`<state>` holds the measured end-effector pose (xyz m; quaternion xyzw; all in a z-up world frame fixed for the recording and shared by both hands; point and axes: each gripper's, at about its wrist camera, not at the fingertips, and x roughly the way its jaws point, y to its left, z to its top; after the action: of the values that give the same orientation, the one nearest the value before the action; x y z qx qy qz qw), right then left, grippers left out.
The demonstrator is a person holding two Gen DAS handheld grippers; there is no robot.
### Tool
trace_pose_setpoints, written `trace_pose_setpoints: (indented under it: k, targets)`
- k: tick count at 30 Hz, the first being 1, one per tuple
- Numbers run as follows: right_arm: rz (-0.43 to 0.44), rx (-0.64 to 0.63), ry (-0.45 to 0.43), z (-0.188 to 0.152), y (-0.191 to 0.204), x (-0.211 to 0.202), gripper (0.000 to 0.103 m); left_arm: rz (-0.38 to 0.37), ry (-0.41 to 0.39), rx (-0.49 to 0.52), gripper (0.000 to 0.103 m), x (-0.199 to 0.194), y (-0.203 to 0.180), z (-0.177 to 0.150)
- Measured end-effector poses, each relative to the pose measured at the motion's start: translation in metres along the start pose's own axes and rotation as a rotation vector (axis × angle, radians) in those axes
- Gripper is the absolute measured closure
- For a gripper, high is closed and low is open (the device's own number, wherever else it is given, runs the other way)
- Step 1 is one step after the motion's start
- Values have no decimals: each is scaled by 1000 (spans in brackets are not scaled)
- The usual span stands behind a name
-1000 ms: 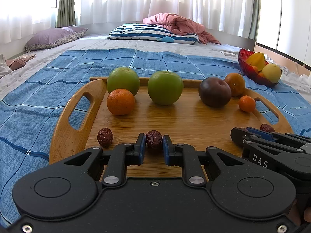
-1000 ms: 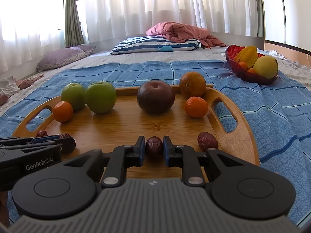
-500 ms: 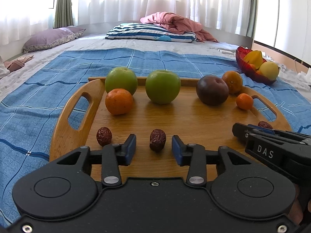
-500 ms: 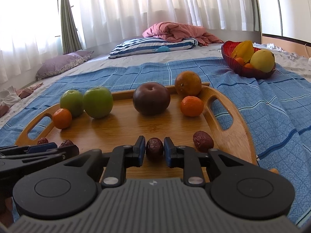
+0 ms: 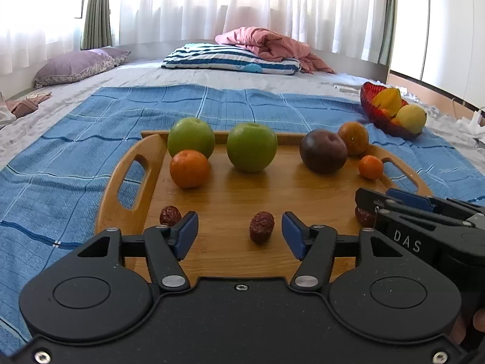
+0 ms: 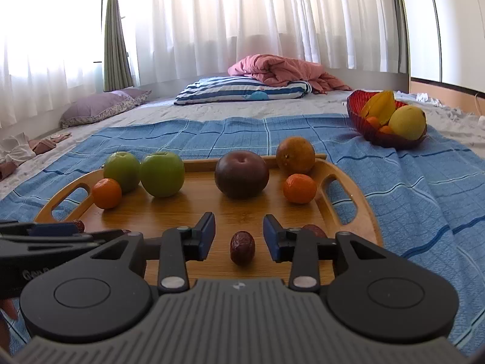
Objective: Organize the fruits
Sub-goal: 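Lower the dates onto the tray and open both grippers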
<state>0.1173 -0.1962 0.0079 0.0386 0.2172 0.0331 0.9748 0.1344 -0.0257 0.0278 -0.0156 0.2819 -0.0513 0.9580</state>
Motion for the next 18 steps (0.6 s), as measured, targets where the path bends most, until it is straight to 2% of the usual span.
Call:
trace_pose_setpoints:
  k: [3, 6, 18]
  targets:
    - [-8, -10, -6, 0, 1, -5, 44, 1, -9, 1, 31, -6, 1, 1]
    - [-13, -22, -16, -1, 1, -11, 40, 5, -17, 6, 27, -11, 1, 1]
    - [-24, -40, -35, -7, -3, -30, 28, -4, -17, 4, 21, -28, 3, -3]
